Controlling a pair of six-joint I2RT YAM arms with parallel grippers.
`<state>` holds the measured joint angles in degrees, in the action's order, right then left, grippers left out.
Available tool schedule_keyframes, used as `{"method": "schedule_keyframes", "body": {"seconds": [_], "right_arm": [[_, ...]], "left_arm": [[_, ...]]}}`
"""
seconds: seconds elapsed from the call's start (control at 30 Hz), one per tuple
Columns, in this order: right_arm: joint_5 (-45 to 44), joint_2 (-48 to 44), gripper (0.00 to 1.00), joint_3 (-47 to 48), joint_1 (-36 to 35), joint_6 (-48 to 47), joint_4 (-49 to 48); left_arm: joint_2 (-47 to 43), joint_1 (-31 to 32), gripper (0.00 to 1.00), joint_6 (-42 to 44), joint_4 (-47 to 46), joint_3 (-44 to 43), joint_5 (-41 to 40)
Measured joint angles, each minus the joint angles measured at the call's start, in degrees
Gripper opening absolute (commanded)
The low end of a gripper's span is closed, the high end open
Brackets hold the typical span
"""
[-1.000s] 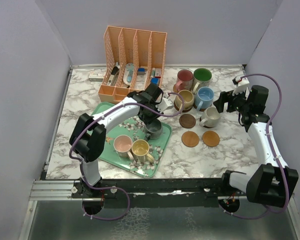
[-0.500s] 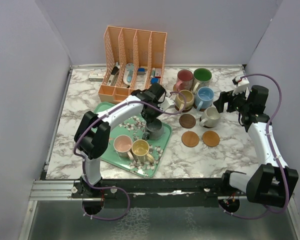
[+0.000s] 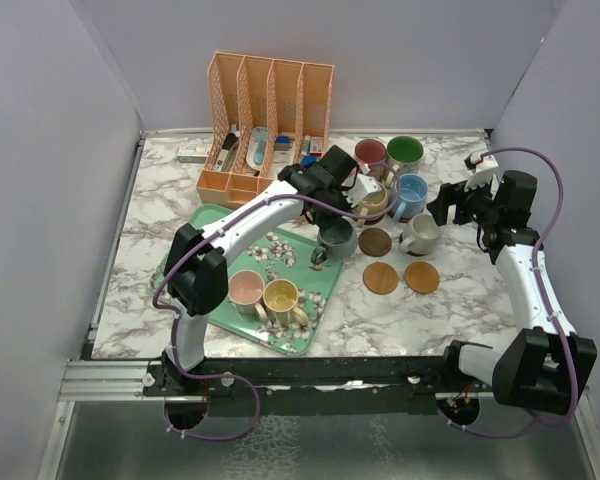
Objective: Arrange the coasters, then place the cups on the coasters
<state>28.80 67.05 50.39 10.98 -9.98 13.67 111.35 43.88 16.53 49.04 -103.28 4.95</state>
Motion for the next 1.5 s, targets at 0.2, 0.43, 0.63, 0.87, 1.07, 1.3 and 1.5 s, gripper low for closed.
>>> {"method": "schedule_keyframes", "body": {"seconds": [0.2,0.43,0.63,0.87,1.07,1.3,1.5], "right_arm": [[-0.87,0.00,0.79,0.00,0.00,-0.13,0.02],[-2.21,0.00,0.79,0.00,0.00,-0.15,0.02],[-2.56,0.00,0.79,0.00,0.00,-0.17,0.00],[-2.62,0.00,0.79,0.00,0.00,-0.17,0.00],[-2.62,0.00,0.79,0.00,0.00,-0.17,0.00],[-2.62,0.00,0.79,0.00,0.00,-0.17,0.00],[-2.60,-0.02,0.79,0.00,0.00,-0.17,0.00]], "left_arm": [[5.44,2.08,0.00,-1.49,1.25,-8.28,-0.02],[12.96,4.09,0.00,-3.21,2.93,-19.80,-0.09],[18.73,4.92,0.00,-4.39,3.76,-29.14,-0.59],[23.58,5.18,0.00,-6.27,4.85,-35.15,-1.95],[26.58,5.95,0.00,-7.02,5.42,-37.62,-3.54],[27.76,7.28,0.00,-7.02,5.57,-38.01,-5.42],[29.29,7.89,0.00,-6.95,5.49,-39.12,-7.26]]}}
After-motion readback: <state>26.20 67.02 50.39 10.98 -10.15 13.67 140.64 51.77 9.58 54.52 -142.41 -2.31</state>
